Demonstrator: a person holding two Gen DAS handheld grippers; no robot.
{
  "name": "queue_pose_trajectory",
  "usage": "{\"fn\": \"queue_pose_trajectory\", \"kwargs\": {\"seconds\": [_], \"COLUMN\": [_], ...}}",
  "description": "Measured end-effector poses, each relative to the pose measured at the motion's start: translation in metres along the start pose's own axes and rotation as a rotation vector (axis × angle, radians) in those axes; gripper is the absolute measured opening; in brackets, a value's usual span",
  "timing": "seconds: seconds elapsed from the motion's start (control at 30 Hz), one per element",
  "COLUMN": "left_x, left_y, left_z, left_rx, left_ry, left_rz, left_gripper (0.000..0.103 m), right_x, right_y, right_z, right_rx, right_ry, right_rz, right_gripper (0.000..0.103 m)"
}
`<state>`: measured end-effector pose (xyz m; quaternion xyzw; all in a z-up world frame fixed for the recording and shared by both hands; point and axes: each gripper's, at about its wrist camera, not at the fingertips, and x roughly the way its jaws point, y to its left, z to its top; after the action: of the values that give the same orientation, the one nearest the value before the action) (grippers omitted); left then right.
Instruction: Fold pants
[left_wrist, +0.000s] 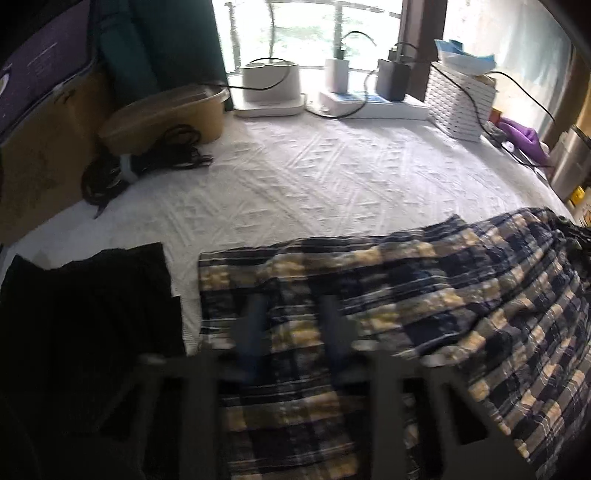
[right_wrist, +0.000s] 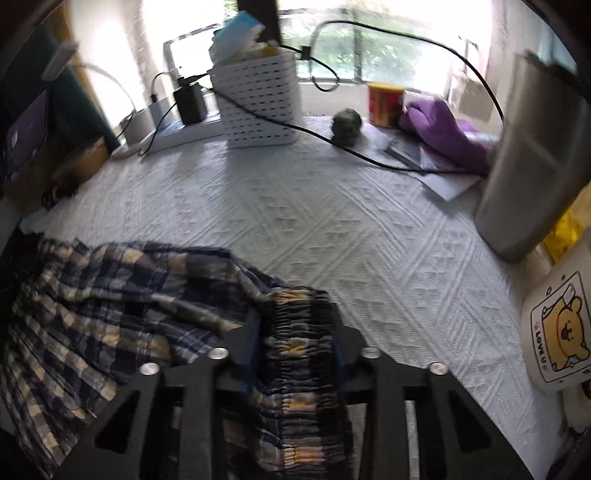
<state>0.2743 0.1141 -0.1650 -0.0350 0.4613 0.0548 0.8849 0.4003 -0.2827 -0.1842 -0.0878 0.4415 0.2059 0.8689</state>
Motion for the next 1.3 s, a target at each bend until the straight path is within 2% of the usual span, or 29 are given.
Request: {"fn": "queue_pose_trajectory", "kwargs": {"seconds": [0.1,0.2,0.27,0.4,0.5,0.6,0.73,0.8,0.83,0.87,0.97,1.03,1.1,1.13,1.17,1.2,1.23,1.3], "left_x": [-0.001,-0.005,-0.011,-0.021,-0.019,-0.01,0.005,0.011,0.012,0.012,0.015,0.016,0.017,0.018,0.019,0.019,0.02,0.021], "left_y": [-0.007,-0.009,-0.013,-0.022,-0.025,-0.018,0.002,0.011,0.013,0.013,0.009,0.002,-0.007,-0.012,-0.016,-0.02,-0.021,-0.024], "left_z": [0.0,0.006,0.013,0.037,0.053,0.061,0.05,0.04,0.034,0.029,0.019,0.015,0.014,0.014,0.015,0.016,0.018,0.019], "left_rx": [0.031,0.025,0.034,0.06,0.071,0.06,0.0,-0.028,-0.039,-0.051,-0.062,-0.035,0.002,0.027,0.056,0.074,0.076,0.09], "left_ry": [-0.001,-0.022,-0.056,-0.133,-0.153,-0.121,-0.028,0.012,0.022,0.025,0.046,0.029,0.001,-0.011,-0.023,-0.027,-0.016,-0.019], "left_rz": [0.001,-0.036,-0.033,-0.026,-0.021,-0.032,-0.045,-0.063,-0.074,-0.086,-0.125,-0.12,-0.104,-0.092,-0.062,-0.06,-0.086,-0.062], "left_gripper": [0.003,0.0,0.0,0.0,0.0,0.0,0.0,0.018,0.043,0.057,0.058,0.058,0.055,0.043,0.022,0.014,0.001,0.001], "right_x": [-0.014,-0.03,-0.038,-0.046,-0.051,-0.052,-0.034,-0.024,-0.02,-0.018,-0.02,-0.021,-0.022,-0.022,-0.022,-0.021,-0.02,-0.018], "right_y": [0.006,0.002,-0.003,-0.018,-0.025,-0.029,-0.036,-0.038,-0.039,-0.04,-0.042,-0.043,-0.044,-0.044,-0.043,-0.043,-0.043,-0.044], "right_z": [-0.001,0.0,0.001,0.002,0.005,0.011,0.009,0.004,0.003,0.002,0.004,0.004,0.004,0.003,0.002,0.002,0.001,0.001], "right_rx": [-0.033,-0.033,-0.018,0.026,0.043,0.052,0.058,0.067,0.072,0.075,0.089,0.098,0.101,0.101,0.101,0.102,0.104,0.107], "right_ry": [-0.051,-0.118,-0.149,-0.173,-0.195,-0.202,-0.144,-0.115,-0.105,-0.098,-0.109,-0.116,-0.116,-0.113,-0.11,-0.107,-0.103,-0.094], "right_rz": [-0.083,-0.183,-0.225,-0.269,-0.292,-0.307,-0.306,-0.303,-0.298,-0.295,-0.282,-0.271,-0.259,-0.258,-0.258,-0.257,-0.256,-0.254], "right_gripper": [0.026,0.026,0.026,0.025,0.026,0.026,0.026,0.026,0.026,0.026,0.026,0.026,0.026,0.026,0.028,0.029,0.03,0.033]}}
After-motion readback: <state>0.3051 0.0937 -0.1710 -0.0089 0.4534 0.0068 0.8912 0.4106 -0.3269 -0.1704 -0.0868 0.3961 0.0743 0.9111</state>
